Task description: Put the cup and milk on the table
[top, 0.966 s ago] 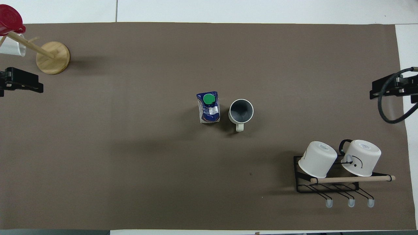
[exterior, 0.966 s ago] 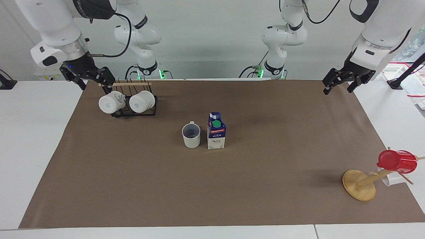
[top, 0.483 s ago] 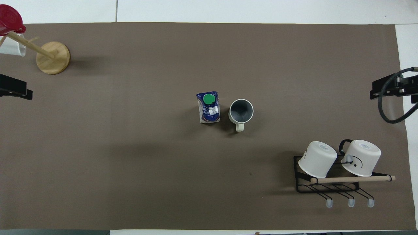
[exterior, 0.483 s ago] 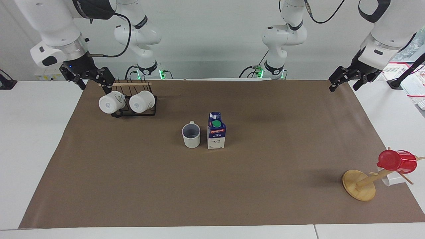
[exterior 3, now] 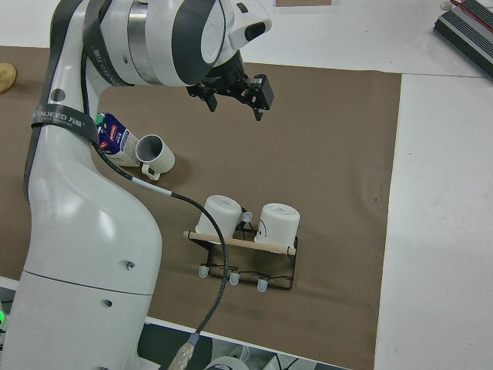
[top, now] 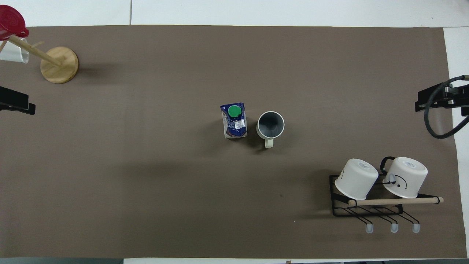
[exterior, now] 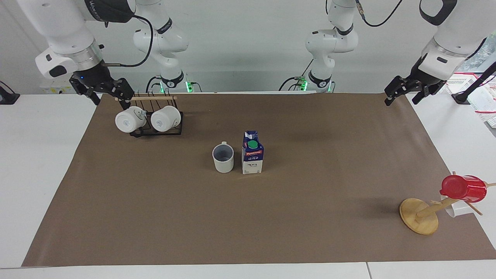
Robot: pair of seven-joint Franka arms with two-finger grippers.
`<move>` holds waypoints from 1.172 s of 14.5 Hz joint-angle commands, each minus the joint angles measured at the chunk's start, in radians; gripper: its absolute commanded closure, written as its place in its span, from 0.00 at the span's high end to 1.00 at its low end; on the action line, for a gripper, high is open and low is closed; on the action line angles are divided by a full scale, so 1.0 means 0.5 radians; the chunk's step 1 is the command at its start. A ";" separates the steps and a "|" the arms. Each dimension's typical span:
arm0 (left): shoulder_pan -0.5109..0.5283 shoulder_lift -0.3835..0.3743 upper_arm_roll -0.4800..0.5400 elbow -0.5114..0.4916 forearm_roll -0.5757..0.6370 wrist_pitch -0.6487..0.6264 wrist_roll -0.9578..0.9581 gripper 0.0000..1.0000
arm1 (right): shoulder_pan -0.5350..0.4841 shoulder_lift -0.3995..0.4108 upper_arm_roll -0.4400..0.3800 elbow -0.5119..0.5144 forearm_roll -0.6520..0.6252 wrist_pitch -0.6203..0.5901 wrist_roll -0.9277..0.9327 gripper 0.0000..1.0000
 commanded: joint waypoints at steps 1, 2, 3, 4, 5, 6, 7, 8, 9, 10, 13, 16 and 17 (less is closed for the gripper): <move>0.014 -0.075 -0.007 -0.083 -0.049 0.023 0.018 1.00 | -0.025 -0.045 -0.002 -0.054 -0.010 0.007 -0.041 1.00; 0.018 -0.081 -0.007 -0.089 -0.049 0.023 0.033 1.00 | -0.022 -0.045 -0.002 -0.057 -0.010 0.013 -0.041 1.00; 0.018 -0.081 -0.007 -0.089 -0.049 0.026 0.033 1.00 | -0.019 -0.045 -0.002 -0.057 -0.010 0.019 -0.041 1.00; 0.015 -0.081 -0.007 -0.089 -0.058 0.035 0.033 1.00 | -0.019 -0.045 0.001 -0.057 -0.010 0.022 -0.041 1.00; 0.011 -0.081 -0.007 -0.089 -0.080 0.053 0.030 1.00 | -0.019 -0.045 -0.002 -0.060 -0.010 0.023 -0.041 1.00; 0.011 -0.078 -0.007 -0.089 -0.095 0.066 0.027 1.00 | -0.016 -0.045 0.001 -0.063 -0.010 0.023 -0.044 1.00; 0.008 -0.078 -0.007 -0.086 -0.098 0.066 0.036 1.00 | -0.012 -0.048 0.001 -0.063 -0.010 0.023 -0.060 1.00; 0.008 -0.081 -0.007 -0.089 -0.098 0.054 0.039 1.00 | -0.015 -0.048 0.001 -0.063 -0.010 0.023 -0.099 1.00; 0.008 -0.081 -0.007 -0.086 -0.098 0.044 0.039 1.00 | -0.019 -0.048 -0.002 -0.063 -0.010 0.023 -0.133 1.00; 0.008 -0.084 -0.007 -0.089 -0.098 0.038 0.039 1.00 | -0.022 -0.048 -0.002 -0.063 -0.010 0.023 -0.140 1.00; 0.011 -0.096 -0.007 -0.101 -0.077 0.044 0.039 1.00 | -0.019 -0.048 -0.002 -0.063 -0.010 0.023 -0.137 1.00; 0.005 -0.093 -0.007 -0.098 -0.037 0.054 0.054 1.00 | -0.009 -0.048 -0.002 -0.060 -0.010 0.023 -0.133 1.00; 0.005 -0.093 -0.010 -0.098 -0.016 0.054 0.064 1.00 | -0.012 -0.048 -0.002 -0.060 -0.010 0.010 -0.136 1.00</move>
